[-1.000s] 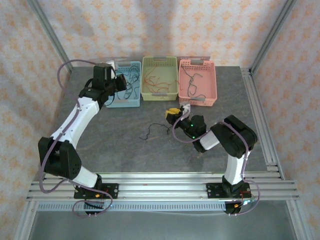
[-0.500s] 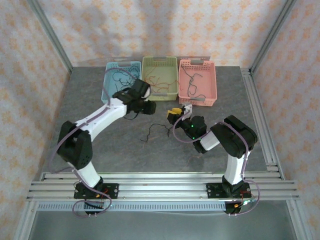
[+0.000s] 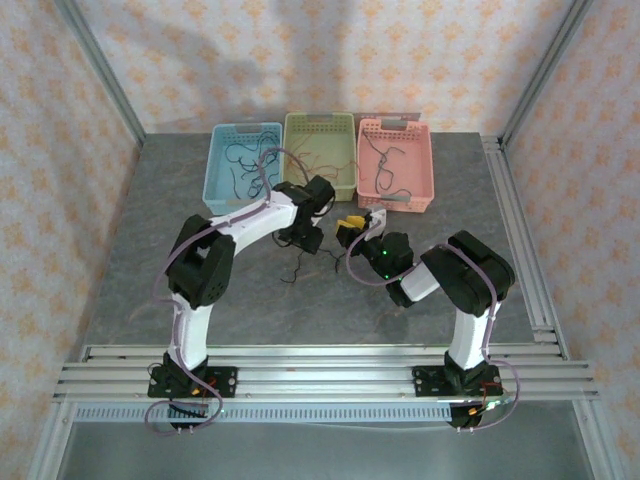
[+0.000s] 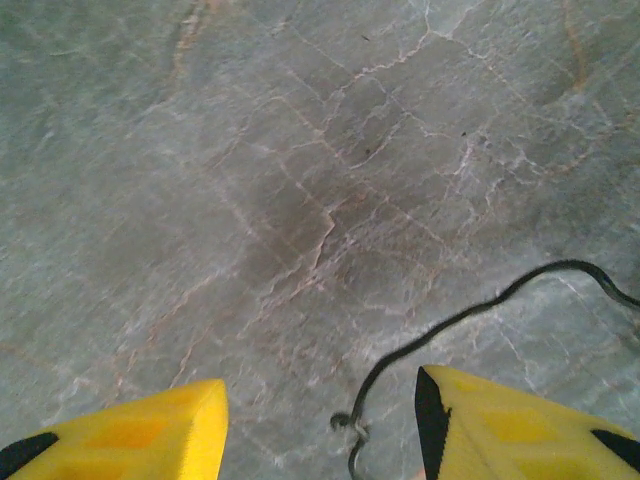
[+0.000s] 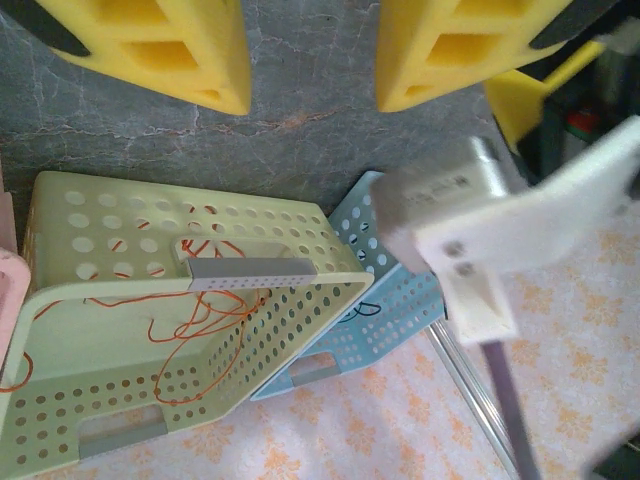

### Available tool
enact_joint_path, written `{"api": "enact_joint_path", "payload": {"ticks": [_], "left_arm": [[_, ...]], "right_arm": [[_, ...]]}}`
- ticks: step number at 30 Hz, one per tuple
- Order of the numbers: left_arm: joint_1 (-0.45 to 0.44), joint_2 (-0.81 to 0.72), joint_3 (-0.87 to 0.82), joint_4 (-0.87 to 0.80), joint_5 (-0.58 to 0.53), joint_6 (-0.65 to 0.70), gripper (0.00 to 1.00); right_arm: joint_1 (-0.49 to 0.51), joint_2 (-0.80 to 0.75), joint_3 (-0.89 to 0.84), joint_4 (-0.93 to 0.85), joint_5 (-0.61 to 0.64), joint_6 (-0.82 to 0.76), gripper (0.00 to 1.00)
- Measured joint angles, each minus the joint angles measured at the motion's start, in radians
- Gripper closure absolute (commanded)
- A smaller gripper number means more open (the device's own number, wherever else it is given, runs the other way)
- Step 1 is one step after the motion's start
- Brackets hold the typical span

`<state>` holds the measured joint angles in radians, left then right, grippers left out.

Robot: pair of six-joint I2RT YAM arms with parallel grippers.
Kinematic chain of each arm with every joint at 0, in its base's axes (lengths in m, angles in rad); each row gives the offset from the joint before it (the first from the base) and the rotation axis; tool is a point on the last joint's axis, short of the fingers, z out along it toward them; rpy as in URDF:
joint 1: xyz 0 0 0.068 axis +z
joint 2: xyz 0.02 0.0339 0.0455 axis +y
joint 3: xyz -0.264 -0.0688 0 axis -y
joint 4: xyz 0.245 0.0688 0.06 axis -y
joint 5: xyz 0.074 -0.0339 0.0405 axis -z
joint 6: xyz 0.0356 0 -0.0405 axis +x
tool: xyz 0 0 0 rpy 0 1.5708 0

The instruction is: Untangle the cables

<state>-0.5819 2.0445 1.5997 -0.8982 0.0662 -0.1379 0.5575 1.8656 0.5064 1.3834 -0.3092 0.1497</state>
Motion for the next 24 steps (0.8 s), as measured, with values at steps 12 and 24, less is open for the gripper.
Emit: {"api": "enact_joint_path", "payload": {"ticks": [12, 24], "left_arm": [[0.0, 0.071, 0.015, -0.018, 0.025, 0.036, 0.9], [0.06, -0.211, -0.054, 0.038, 0.031, 0.002, 1.0]], "right_arm": [[0.0, 0.0, 0.0, 0.0, 0.004, 0.007, 0.63], [0.0, 0.0, 0.0, 0.0, 0.007, 0.007, 0.63]]}}
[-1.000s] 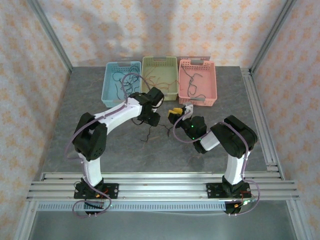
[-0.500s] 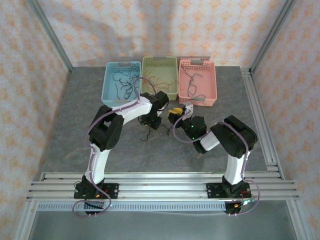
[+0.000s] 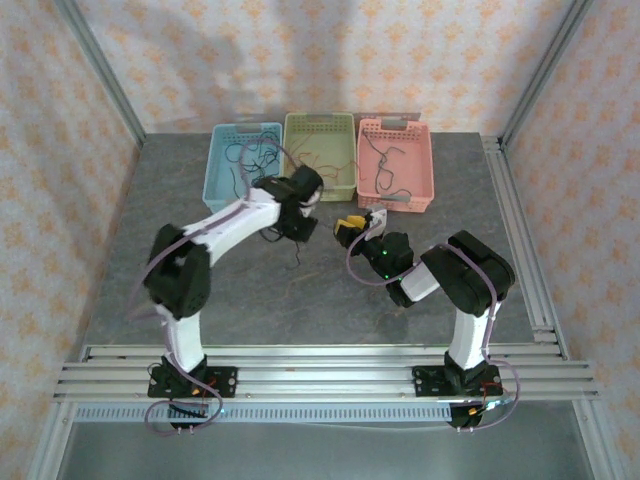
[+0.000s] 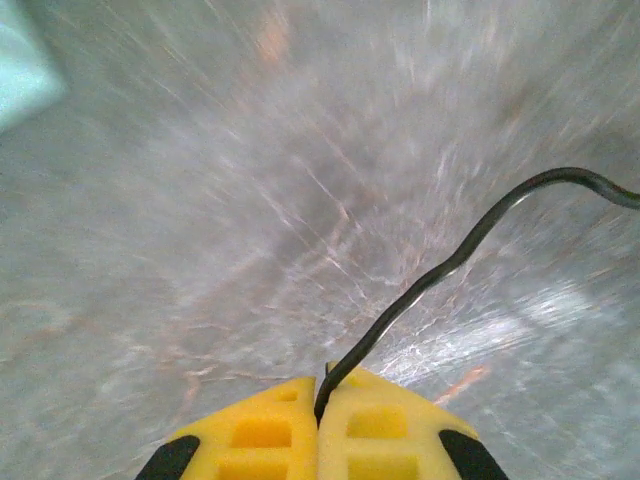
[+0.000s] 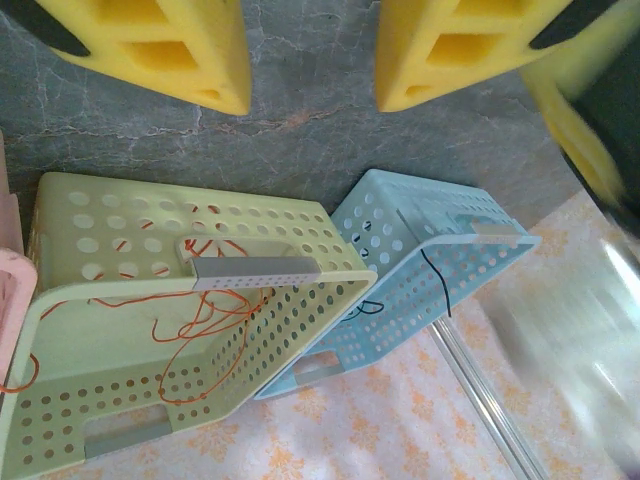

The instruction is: Untangle the cables

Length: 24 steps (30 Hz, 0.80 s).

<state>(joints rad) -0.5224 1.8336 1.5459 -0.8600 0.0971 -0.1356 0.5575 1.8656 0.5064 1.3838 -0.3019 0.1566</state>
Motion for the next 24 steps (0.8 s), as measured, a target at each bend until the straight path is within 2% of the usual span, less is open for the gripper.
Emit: {"api": "enact_joint_path", "payload": {"ticks": [5, 10, 11, 12, 14, 15, 18, 21, 24], "left_arm": [[0.172, -0.152, 0.066, 0.062, -0.014, -0.08, 1.0], [0.303, -0.109, 0.169, 0.072, -0.058, -0.147, 1.0], [0.321, -0.084, 0.198, 0.071, -0.061, -0.156, 0.95], [0.339, -0.054, 0.228, 0.07, -0.065, -0.164, 0.84], [0.367, 0.014, 0.296, 0.067, -0.078, -0.181, 0.69], [0.381, 0.058, 0.335, 0.066, -0.085, -0.192, 0.64], [0.418, 0.171, 0.418, 0.069, -0.09, -0.214, 0.55], [0.453, 0.265, 0.478, 0.069, -0.079, -0.234, 0.52], [0.475, 0.274, 0.443, 0.089, -0.071, -0.249, 0.51]], "right_arm": [[0.0, 0.0, 0.0, 0.0, 0.0, 0.0, 0.64], [0.0, 0.0, 0.0, 0.0, 0.0, 0.0, 0.64], [0.0, 0.0, 0.0, 0.0, 0.0, 0.0, 0.64], [0.0, 0.0, 0.0, 0.0, 0.0, 0.0, 0.64], [0.0, 0.0, 0.0, 0.0, 0.0, 0.0, 0.64], [0.0, 0.0, 0.0, 0.0, 0.0, 0.0, 0.64], [0.0, 0.0, 0.0, 0.0, 0.0, 0.0, 0.64], [0.0, 0.0, 0.0, 0.0, 0.0, 0.0, 0.64], [0.0, 0.0, 0.0, 0.0, 0.0, 0.0, 0.64]]}}
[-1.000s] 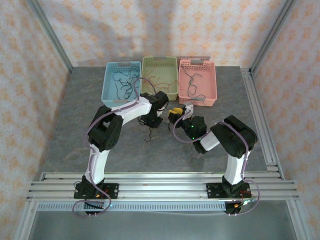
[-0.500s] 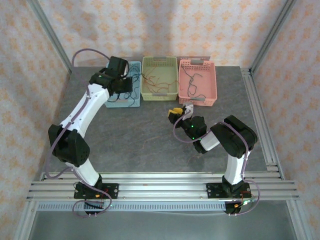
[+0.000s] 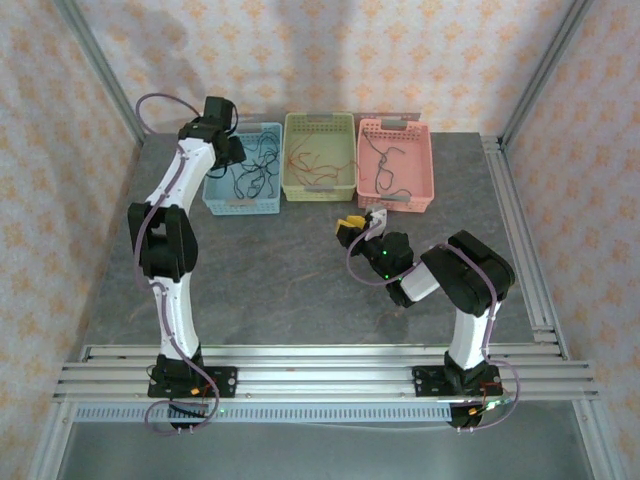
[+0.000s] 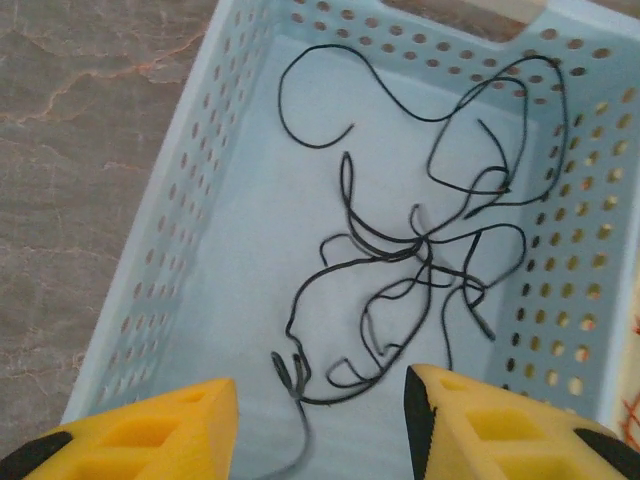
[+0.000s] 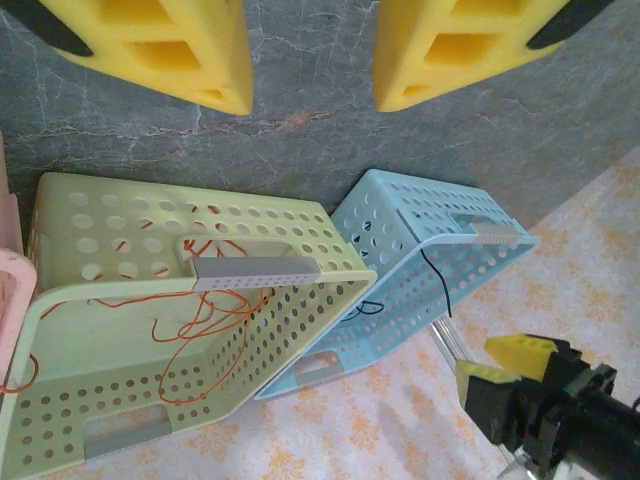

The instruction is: Untangle the cables

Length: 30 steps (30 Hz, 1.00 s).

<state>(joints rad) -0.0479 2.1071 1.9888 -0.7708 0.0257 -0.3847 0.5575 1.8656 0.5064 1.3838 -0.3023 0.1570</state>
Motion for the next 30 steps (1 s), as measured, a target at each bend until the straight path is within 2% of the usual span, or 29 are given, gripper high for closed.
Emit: {"api": "enact_joint_path", "payload": {"ticks": [4, 8, 12, 16, 19, 22, 30], "left_arm": [[-0.004, -0.22, -0.315, 0.129, 0.018, -0.021, 0.51], [-0.023, -0.593, -0.678, 0.286, 0.002, -0.03, 0.51], [-0.029, -0.944, -0.999, 0.479, -0.083, -0.014, 0.47], [-0.028, -1.173, -1.309, 0.681, -0.224, 0.019, 0.4], [-0.028, -1.211, -1.468, 0.797, -0.314, 0.054, 0.4], [-0.028, -1.152, -1.525, 0.864, -0.352, 0.1, 0.42], [-0.028, -1.009, -1.554, 1.1, -0.365, 0.209, 0.43]], "right_arm": [[0.0, 0.0, 0.0, 0.0, 0.0, 0.0, 0.64], [0.0, 0.0, 0.0, 0.0, 0.0, 0.0, 0.64], [0.0, 0.0, 0.0, 0.0, 0.0, -0.001, 0.65], [0.0, 0.0, -0.001, 0.0, 0.0, -0.002, 0.65], [0.0, -0.018, -0.023, -0.001, 0.014, -0.012, 0.64], [0.0, -0.084, -0.065, -0.013, 0.082, -0.055, 0.61], [-0.031, -0.243, -0.125, -0.048, 0.46, -0.238, 0.58]]}}
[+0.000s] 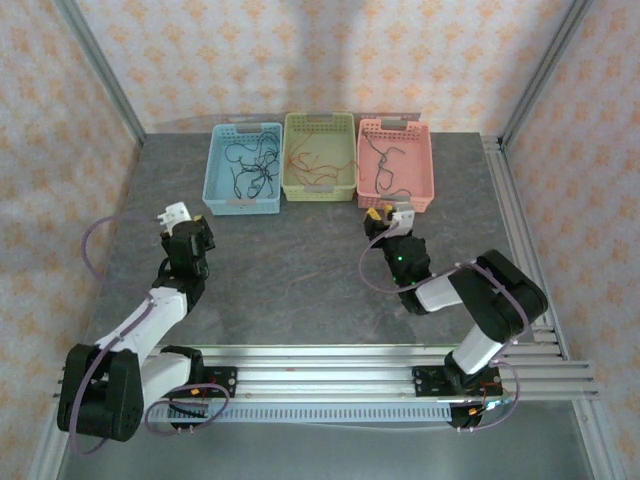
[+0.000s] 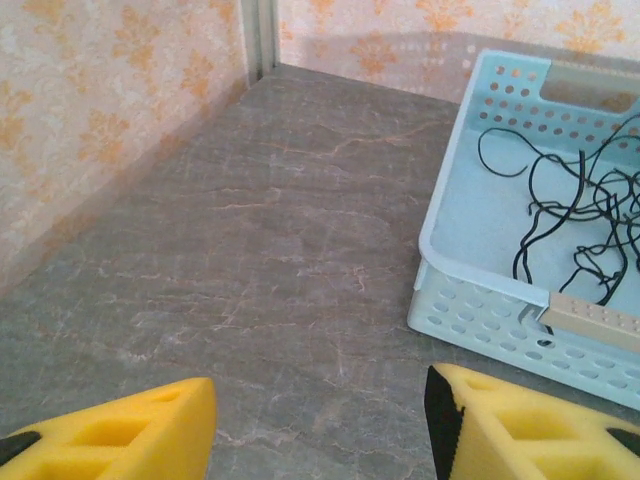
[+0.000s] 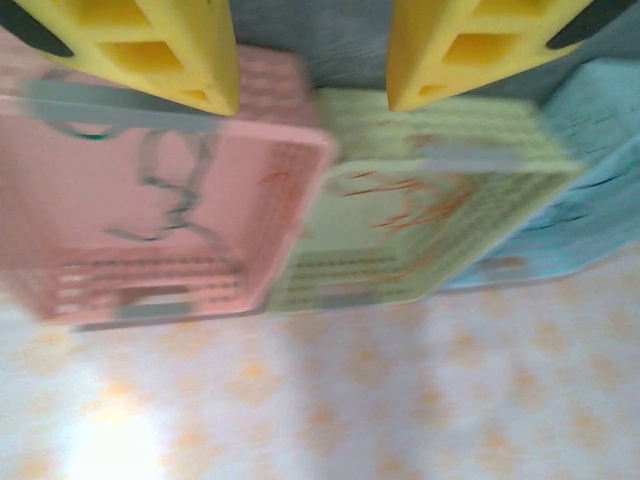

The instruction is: Untangle the cables

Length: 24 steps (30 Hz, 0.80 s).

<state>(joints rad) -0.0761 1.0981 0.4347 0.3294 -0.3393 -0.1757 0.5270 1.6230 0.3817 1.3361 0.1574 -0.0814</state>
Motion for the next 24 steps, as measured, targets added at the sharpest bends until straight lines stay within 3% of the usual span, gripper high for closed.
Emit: {"api": "enact_joint_path", "payload": {"ticks": [7, 12, 17, 24], "left_arm": [[0.009, 0.132, 0.0, 0.119, 0.05, 0.079, 0.44], [0.026, 0.192, 0.012, 0.146, 0.079, 0.099, 0.45], [0.027, 0.261, 0.02, 0.181, 0.112, 0.107, 0.46], [0.027, 0.298, 0.013, 0.227, 0.15, 0.125, 0.44]], "right_arm": [[-0.167, -0.087, -0.063, -0.117, 0.18, 0.129, 0.63], [-0.171, -0.176, -0.078, -0.164, 0.217, 0.166, 0.62], [-0.175, -0.32, -0.082, -0.245, 0.298, 0.1, 0.61], [-0.203, -0.215, -0.109, -0.133, 0.383, 0.004, 0.6]]}}
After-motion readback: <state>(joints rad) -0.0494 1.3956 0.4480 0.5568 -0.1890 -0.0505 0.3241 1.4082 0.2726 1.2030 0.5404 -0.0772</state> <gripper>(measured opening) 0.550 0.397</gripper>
